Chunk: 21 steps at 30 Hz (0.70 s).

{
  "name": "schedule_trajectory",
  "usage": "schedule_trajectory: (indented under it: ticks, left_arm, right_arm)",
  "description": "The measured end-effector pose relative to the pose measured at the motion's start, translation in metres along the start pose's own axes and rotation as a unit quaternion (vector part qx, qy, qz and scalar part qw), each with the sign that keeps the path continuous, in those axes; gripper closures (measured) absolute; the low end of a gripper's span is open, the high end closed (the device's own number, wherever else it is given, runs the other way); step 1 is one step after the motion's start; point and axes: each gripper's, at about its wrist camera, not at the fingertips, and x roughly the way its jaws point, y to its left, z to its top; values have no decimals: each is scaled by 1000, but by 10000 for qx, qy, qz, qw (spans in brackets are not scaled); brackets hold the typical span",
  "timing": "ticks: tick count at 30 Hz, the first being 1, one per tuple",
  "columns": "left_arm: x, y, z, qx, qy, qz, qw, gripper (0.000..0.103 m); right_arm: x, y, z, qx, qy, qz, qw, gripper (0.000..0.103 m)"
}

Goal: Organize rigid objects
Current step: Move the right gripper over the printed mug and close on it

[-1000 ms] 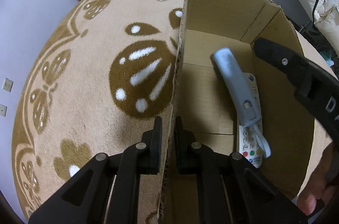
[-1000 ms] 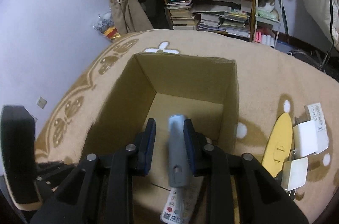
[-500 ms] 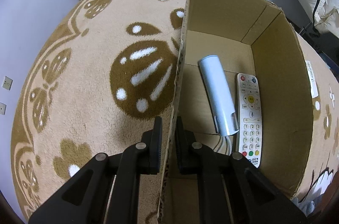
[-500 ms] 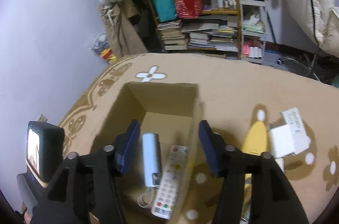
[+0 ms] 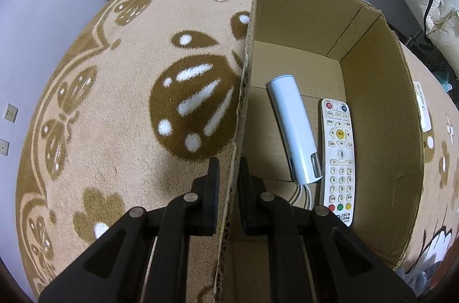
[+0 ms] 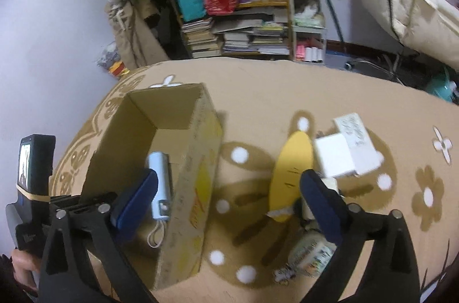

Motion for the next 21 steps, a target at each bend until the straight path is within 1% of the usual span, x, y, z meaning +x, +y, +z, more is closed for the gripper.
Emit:
schedule_trajectory:
  ticks: [4, 7, 12, 21]
  left_arm:
    - [0, 0, 0, -1, 0, -1, 10000, 91]
    - [0, 0, 0, -5, 1, 2, 10000, 91]
    - [0, 1, 0, 3, 1, 10, 10000, 91]
    - [-1, 1, 0, 17, -3, 31, 10000, 91]
  right_arm:
    - [-4, -18, -6, 6, 61, -228, 9997, 0]
    - [-3, -33, -13, -11, 169, -508, 9986, 0]
    - [3, -55, -29, 325, 394, -515, 9974, 0]
    - [21, -72, -53, 694, 751, -602, 9929, 0]
